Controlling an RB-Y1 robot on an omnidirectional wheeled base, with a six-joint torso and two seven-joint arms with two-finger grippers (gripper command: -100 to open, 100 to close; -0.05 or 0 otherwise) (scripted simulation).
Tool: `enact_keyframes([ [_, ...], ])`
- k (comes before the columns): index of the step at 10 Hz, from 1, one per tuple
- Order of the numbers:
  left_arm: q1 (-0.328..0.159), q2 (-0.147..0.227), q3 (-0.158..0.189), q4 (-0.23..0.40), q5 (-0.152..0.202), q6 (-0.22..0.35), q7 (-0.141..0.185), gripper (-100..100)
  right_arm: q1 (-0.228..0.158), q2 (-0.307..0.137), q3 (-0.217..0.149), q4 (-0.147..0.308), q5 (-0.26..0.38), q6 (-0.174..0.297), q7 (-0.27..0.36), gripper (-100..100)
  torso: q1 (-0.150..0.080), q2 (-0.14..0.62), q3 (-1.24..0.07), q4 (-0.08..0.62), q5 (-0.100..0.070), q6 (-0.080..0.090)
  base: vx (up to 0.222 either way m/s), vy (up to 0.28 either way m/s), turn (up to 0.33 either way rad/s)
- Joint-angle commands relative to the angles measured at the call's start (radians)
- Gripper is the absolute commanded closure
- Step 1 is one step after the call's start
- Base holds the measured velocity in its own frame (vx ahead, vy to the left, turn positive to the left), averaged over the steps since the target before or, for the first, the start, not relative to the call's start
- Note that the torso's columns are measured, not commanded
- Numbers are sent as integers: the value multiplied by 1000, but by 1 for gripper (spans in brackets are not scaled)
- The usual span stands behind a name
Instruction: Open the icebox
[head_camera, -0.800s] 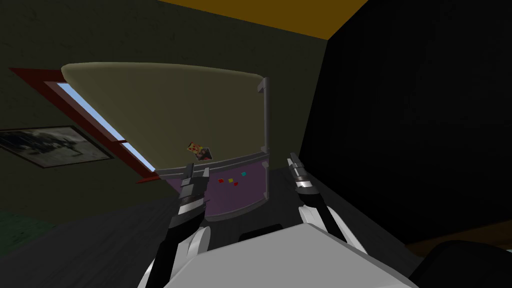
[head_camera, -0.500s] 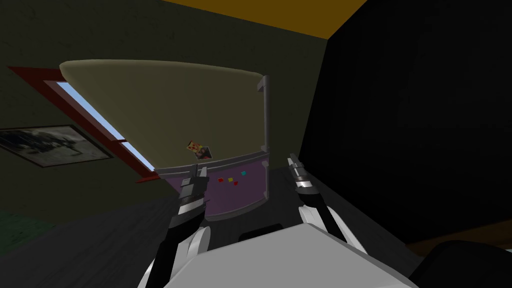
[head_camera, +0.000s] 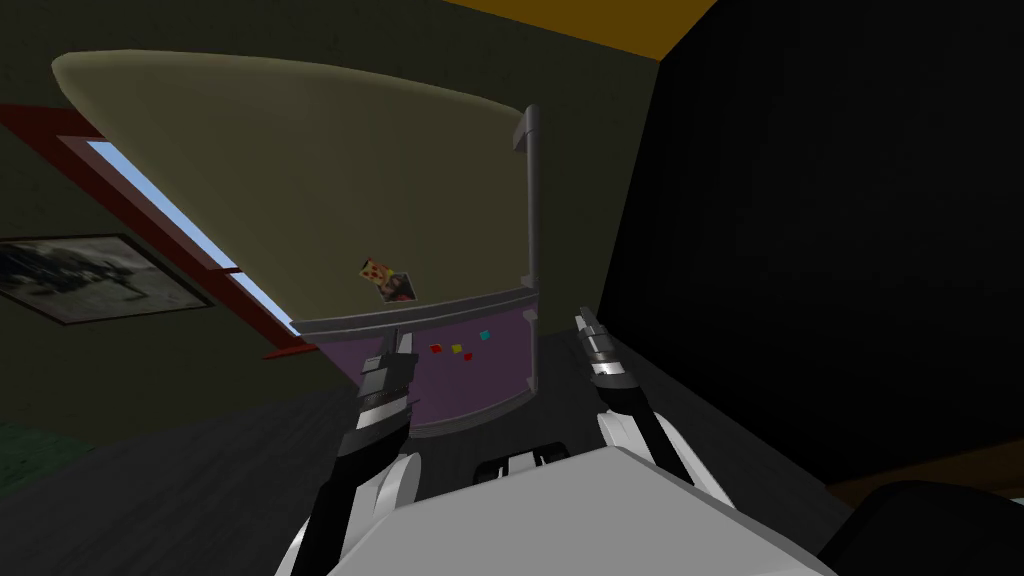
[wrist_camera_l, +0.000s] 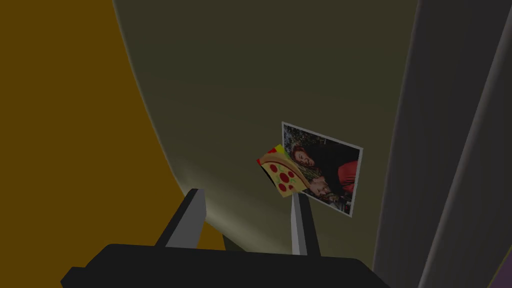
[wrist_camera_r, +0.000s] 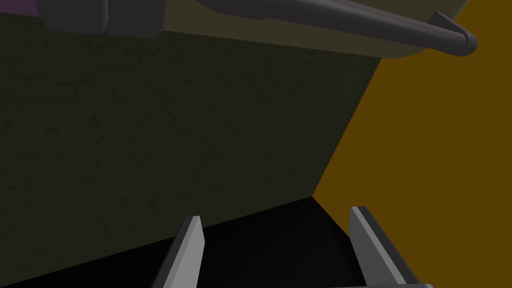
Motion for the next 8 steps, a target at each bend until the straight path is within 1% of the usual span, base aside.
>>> enact_keyframes([
  [1,0,0,0,0,0,0,0,0,0,0,0,0,0,0,0,0,0,74,-148,74,0,0,0,0,0],
  [2,-7,46,2,4,5,9,1,-100,0,0,0,0,0,0,0,0,0,148,-295,148,0,0,8,-14,4],
  [3,-13,76,4,7,11,19,1,-100,0,0,0,0,0,0,0,0,0,181,-364,181,0,0,7,-33,6],
  [4,-21,107,6,12,18,31,2,-100,0,0,0,0,0,0,0,0,-1,190,-384,190,0,0,11,-47,8],
  [5,-31,139,9,17,26,45,4,-100,0,0,0,1,0,0,0,0,-1,193,-389,193,0,0,13,-62,9],
  [6,-31,149,9,17,26,45,4,-100,0,0,0,1,0,0,0,0,-2,193,-389,194,0,0,10,-51,3],
  [8,-55,216,16,29,48,81,7,-100,0,0,0,1,0,0,0,0,0,194,-389,194,0,0,21,-61,9],
])
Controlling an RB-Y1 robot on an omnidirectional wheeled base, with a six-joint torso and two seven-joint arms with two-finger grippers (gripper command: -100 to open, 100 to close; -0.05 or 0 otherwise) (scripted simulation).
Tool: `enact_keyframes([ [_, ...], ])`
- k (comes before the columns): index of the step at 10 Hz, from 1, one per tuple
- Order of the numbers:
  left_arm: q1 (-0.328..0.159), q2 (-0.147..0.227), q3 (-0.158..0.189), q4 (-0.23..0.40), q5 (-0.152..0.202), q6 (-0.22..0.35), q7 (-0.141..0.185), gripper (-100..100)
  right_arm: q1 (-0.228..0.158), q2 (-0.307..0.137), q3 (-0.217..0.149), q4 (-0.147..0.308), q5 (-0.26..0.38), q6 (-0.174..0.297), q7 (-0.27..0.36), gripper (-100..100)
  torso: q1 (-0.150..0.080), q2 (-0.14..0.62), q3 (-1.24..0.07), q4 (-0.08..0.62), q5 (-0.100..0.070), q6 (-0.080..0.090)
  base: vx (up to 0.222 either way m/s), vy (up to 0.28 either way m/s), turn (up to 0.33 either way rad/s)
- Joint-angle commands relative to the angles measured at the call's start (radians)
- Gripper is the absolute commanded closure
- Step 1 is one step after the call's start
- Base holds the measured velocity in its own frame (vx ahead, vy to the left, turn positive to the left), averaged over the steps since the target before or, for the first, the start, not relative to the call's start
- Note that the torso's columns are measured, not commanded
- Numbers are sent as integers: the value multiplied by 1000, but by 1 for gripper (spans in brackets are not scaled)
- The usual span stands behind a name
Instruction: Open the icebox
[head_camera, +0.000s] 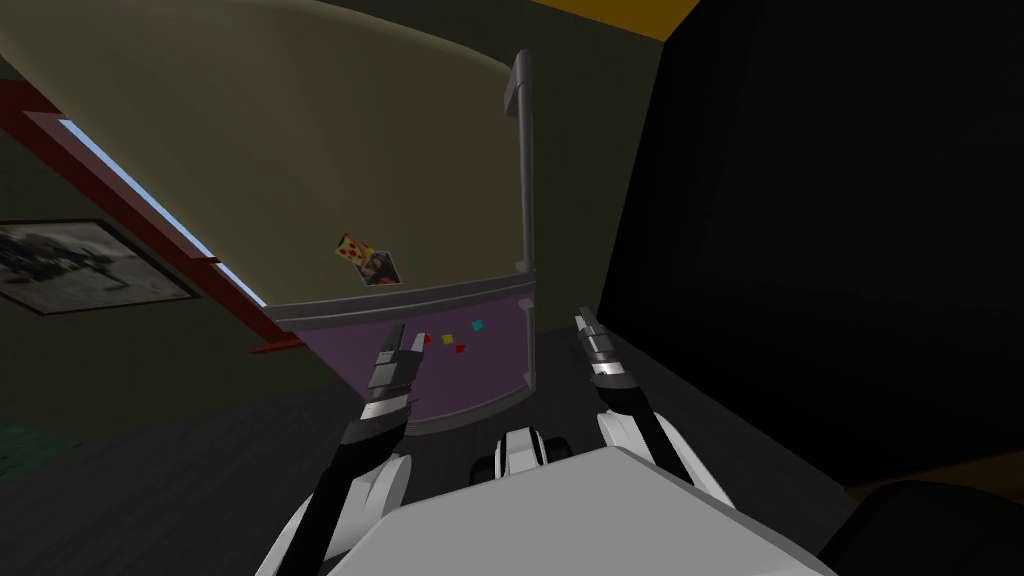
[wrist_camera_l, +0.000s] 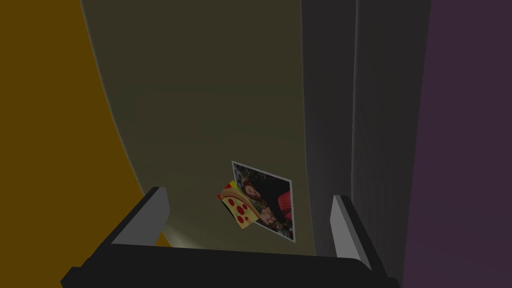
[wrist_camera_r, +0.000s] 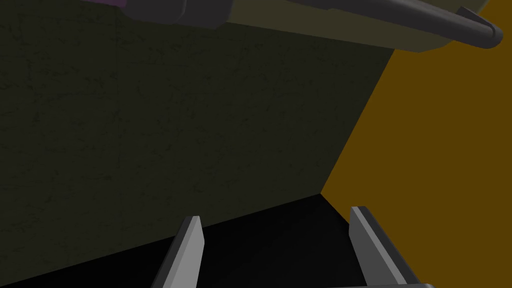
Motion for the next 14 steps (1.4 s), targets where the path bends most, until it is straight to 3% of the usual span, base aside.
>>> enact_keyframes([
  [1,-31,81,9,17,29,49,5,-100,0,0,0,0,0,0,0,0,-1,0,0,0,0,0,14,-87,16],
  [2,-31,93,9,17,29,49,5,-100,0,0,0,0,0,0,0,0,-2,0,0,0,-1,0,10,-62,6],
  [5,-77,191,22,39,72,120,13,-100,0,0,0,0,0,0,0,0,0,0,0,0,0,0,27,-64,14],
  [6,-77,203,22,39,72,120,13,-100,0,0,0,0,0,0,0,0,-2,-1,-1,0,0,0,29,-71,7],
  [9,-128,300,37,62,123,199,22,-100,0,0,0,0,0,0,0,0,-1,1,1,0,0,0,21,-93,15],
  [10,-128,312,37,62,123,202,22,-100,0,0,0,0,0,0,0,0,-2,0,0,0,-1,0,29,-81,5],
  [13,-184,413,54,87,177,290,31,-100,0,0,0,0,0,0,0,0,0,0,0,0,0,0,28,-95,13],
  [14,-184,422,54,87,177,292,31,-100,0,0,0,0,0,0,0,0,-2,-1,-1,0,-1,0,39,-91,6],
])
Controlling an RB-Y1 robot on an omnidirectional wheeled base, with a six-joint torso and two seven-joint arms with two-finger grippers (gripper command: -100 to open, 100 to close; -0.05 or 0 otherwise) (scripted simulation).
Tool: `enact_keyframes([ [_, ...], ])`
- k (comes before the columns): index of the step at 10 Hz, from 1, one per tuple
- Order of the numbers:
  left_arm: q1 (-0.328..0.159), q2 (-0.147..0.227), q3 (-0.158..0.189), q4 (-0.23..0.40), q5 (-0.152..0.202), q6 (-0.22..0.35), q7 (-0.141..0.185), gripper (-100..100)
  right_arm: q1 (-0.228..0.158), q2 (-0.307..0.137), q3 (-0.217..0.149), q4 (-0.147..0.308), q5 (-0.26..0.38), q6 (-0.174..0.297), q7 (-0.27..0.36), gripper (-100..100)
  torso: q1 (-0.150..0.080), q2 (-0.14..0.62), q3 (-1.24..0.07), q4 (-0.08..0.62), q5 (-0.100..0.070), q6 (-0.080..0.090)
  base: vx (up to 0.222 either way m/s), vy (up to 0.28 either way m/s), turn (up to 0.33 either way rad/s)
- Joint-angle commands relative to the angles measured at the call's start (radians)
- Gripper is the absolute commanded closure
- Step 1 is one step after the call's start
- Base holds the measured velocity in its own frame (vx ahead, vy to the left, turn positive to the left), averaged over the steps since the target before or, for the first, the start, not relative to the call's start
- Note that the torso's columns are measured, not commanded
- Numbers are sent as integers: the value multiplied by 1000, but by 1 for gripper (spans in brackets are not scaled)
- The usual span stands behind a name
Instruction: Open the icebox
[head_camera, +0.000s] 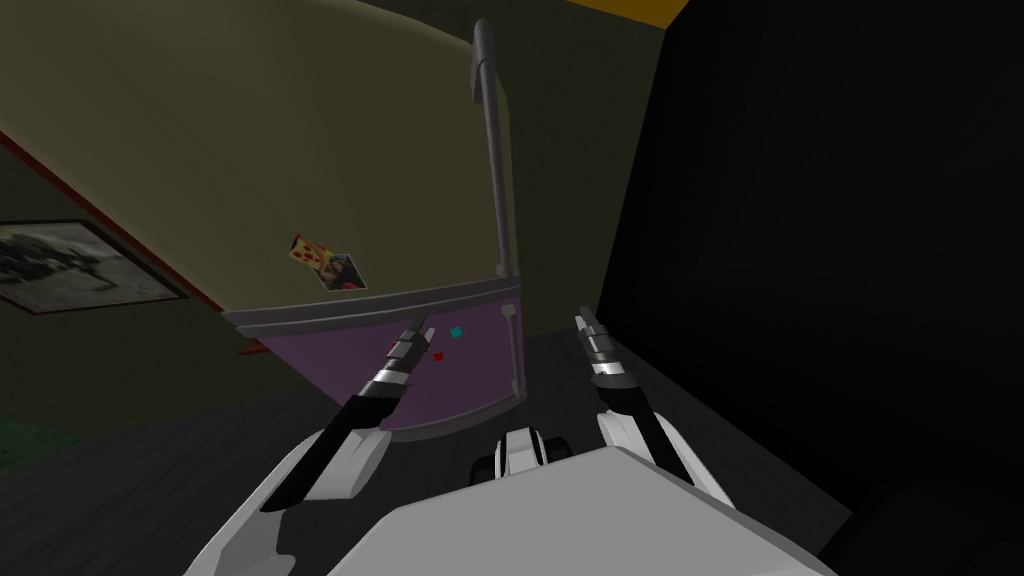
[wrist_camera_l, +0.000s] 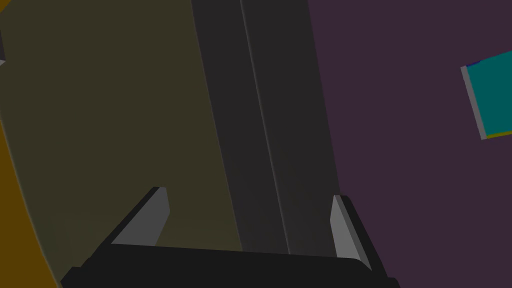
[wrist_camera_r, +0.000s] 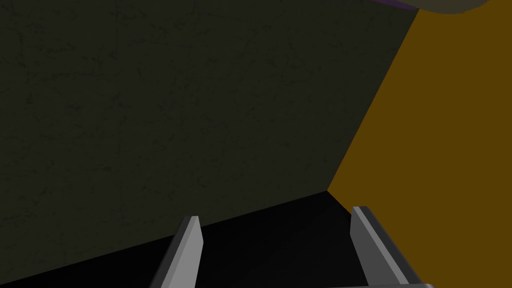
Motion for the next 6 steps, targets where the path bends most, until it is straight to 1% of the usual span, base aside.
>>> enact_keyframes([
  [1,-26,67,9,15,30,49,4,-100,0,0,0,0,0,0,0,0,2,1,0,0,0,0,8,-83,7],
  [2,-47,95,16,25,48,81,6,-100,0,0,0,0,0,0,0,0,3,2,1,1,1,0,15,-122,6],
  [3,-47,104,16,25,48,81,6,-100,0,0,0,0,0,0,0,0,1,2,1,1,0,0,4,-96,8],
  [4,-67,142,22,36,67,113,7,-100,0,0,0,0,0,0,0,0,2,2,1,1,0,0,6,-95,1],
  [5,-88,171,29,48,85,145,8,-100,0,0,0,0,0,0,0,0,2,1,1,0,1,0,12,-134,4],
  [6,-88,181,29,48,85,145,8,-100,0,0,0,0,0,0,0,0,0,1,0,0,0,0,6,-103,2],
])
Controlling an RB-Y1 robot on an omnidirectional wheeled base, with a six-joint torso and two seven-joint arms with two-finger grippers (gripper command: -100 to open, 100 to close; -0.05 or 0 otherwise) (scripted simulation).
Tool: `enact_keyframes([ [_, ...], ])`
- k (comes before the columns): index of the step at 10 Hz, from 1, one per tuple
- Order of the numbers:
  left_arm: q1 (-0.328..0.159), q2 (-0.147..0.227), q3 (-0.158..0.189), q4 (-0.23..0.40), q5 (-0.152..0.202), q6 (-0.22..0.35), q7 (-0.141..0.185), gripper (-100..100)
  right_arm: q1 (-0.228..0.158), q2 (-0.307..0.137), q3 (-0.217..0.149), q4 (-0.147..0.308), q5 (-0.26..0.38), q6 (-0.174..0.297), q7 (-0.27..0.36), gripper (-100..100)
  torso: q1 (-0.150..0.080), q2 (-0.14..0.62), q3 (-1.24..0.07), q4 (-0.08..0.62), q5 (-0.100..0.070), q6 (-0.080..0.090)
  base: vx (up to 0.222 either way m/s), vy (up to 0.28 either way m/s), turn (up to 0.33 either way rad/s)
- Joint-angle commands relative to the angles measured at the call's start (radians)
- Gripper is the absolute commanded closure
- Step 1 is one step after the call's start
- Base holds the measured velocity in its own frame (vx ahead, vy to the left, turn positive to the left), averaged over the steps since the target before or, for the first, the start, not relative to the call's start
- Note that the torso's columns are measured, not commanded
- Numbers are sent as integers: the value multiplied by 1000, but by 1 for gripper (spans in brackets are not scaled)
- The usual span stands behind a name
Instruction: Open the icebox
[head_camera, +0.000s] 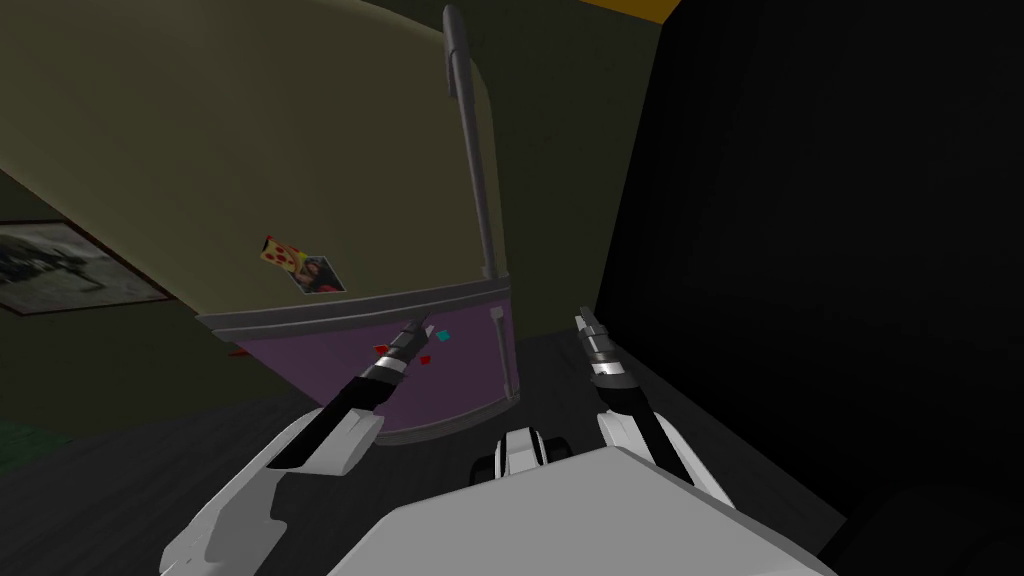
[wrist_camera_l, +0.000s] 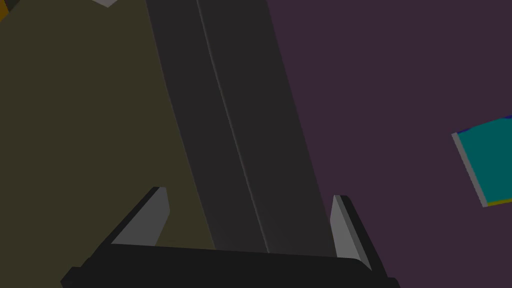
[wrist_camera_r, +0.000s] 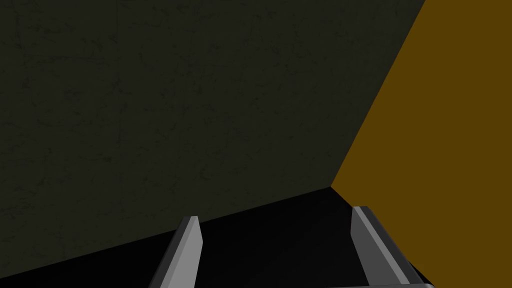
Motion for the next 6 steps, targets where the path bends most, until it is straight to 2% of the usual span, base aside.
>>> enact_keyframes([
  [1,-28,71,15,22,32,49,3,-100,0,0,0,0,0,0,0,0,2,0,0,0,0,0,-4,-108,-1],
  [2,-50,101,22,35,50,82,3,-100,0,0,0,0,0,0,0,0,2,1,1,0,1,0,-5,-154,-4],
  [3,-50,109,22,35,50,82,3,-100,0,0,0,0,0,0,0,0,0,1,1,0,0,0,6,-125,1],
  [5,-96,178,38,64,84,141,0,-100,0,0,0,0,0,0,0,0,2,0,0,0,0,0,5,-149,-9],
  [6,-96,183,38,64,84,147,0,-100,0,0,0,0,0,0,0,0,0,1,0,0,0,0,-11,-148,-1],
])
